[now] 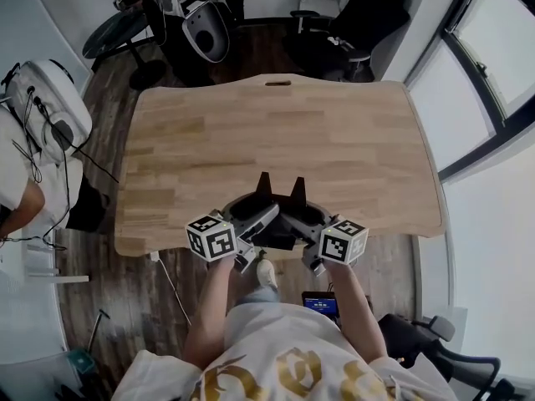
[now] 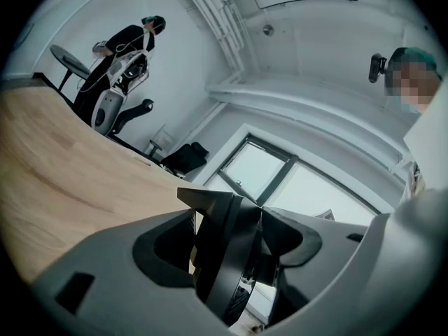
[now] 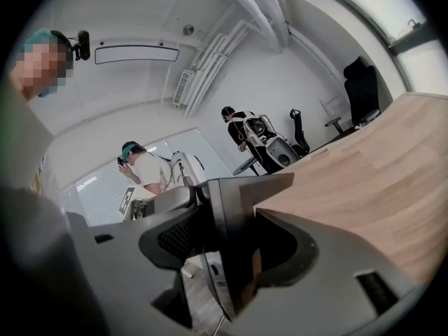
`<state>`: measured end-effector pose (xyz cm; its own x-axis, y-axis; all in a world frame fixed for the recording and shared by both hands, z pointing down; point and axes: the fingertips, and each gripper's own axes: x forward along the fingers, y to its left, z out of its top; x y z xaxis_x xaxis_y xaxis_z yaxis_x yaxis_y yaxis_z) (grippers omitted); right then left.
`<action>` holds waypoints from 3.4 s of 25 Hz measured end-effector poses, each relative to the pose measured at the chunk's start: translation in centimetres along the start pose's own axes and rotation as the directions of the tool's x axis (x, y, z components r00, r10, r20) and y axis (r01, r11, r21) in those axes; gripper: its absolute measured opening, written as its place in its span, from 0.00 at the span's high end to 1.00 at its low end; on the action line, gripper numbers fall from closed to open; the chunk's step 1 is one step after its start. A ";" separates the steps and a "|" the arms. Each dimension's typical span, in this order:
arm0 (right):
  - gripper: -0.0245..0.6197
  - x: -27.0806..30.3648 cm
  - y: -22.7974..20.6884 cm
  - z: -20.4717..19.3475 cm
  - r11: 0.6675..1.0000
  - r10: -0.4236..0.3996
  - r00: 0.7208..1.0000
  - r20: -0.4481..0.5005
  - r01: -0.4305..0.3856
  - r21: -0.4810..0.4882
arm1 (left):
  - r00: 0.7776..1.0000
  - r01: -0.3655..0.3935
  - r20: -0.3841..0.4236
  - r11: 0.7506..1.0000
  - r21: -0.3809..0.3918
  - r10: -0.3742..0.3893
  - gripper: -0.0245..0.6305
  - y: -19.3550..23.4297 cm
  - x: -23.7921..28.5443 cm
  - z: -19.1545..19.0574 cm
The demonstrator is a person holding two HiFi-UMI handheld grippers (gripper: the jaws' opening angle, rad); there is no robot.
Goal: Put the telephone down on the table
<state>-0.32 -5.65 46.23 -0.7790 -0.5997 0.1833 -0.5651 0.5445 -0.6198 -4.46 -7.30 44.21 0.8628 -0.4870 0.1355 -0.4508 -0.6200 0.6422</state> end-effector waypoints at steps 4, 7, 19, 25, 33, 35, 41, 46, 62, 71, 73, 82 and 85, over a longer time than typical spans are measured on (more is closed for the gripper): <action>0.60 2.0 -1.4 0.9 1.000 -0.025 1.000 0.003 0.025 0.002 | 1.000 0.015 -0.003 1.000 -0.007 -0.015 0.55 2.3 0.9 1.3; 0.60 2.3 -2.3 1.7 0.999 -0.053 0.998 0.018 0.053 -0.007 | 0.999 0.046 -0.015 0.999 -0.008 -0.046 0.55 2.9 1.9 1.9; 0.60 2.5 -3.6 4.3 0.997 -0.077 0.996 0.051 0.078 -0.016 | 0.997 0.075 -0.021 0.997 0.010 -0.075 0.55 3.0 4.1 4.0; 0.60 3.1 -4.4 4.6 0.998 -0.061 0.997 0.048 0.061 -0.010 | 0.998 0.062 -0.028 0.998 0.016 -0.061 0.55 3.7 4.8 4.3; 0.60 4.2 -5.9 4.7 0.999 -0.045 0.999 0.020 0.045 0.001 | 0.999 0.042 -0.026 0.999 0.002 -0.042 0.55 5.3 5.7 4.4; 0.60 4.3 -6.4 4.5 0.999 -0.042 0.999 0.016 0.042 0.007 | 0.999 0.038 -0.032 0.999 0.001 -0.038 0.55 5.7 5.9 4.2; 0.60 5.2 -7.7 4.1 0.999 -0.036 0.999 -0.002 0.036 0.030 | 0.999 0.023 -0.044 1.000 -0.014 -0.023 0.55 7.2 6.6 3.8; 0.60 6.0 -9.1 3.9 0.998 -0.034 0.999 -0.020 0.035 0.053 | 0.998 0.011 -0.054 0.999 -0.030 -0.012 0.55 8.6 7.4 3.6; 0.60 9.2 -14.0 3.3 0.993 -0.020 0.995 -0.095 0.031 0.117 | 0.996 -0.035 -0.089 0.994 -0.103 0.025 0.55 13.9 10.1 3.0; 0.60 11.4 -16.1 2.4 0.990 -0.008 0.988 -0.155 0.030 0.140 | 0.994 -0.068 -0.097 0.986 -0.152 0.054 0.55 17.0 10.6 2.5; 0.60 11.8 -16.5 2.1 0.989 -0.004 0.986 -0.169 0.028 0.142 | 0.993 -0.074 -0.098 0.984 -0.164 0.059 0.55 17.7 10.7 2.3; 0.60 13.5 -18.6 1.5 0.987 0.000 0.978 -0.208 0.033 0.157 | 0.991 -0.093 -0.113 0.975 -0.203 0.071 0.55 20.3 11.6 1.8; 0.60 13.8 -19.2 1.2 0.985 0.002 0.977 -0.213 0.035 0.170 | 0.990 -0.102 -0.119 0.971 -0.216 0.077 0.55 21.0 11.8 1.5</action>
<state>0.09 -25.13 59.74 -0.8203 -0.4597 0.3403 -0.5373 0.4154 -0.7340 -4.06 -27.04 58.17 0.8465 -0.4569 0.2733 -0.4761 -0.4197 0.7727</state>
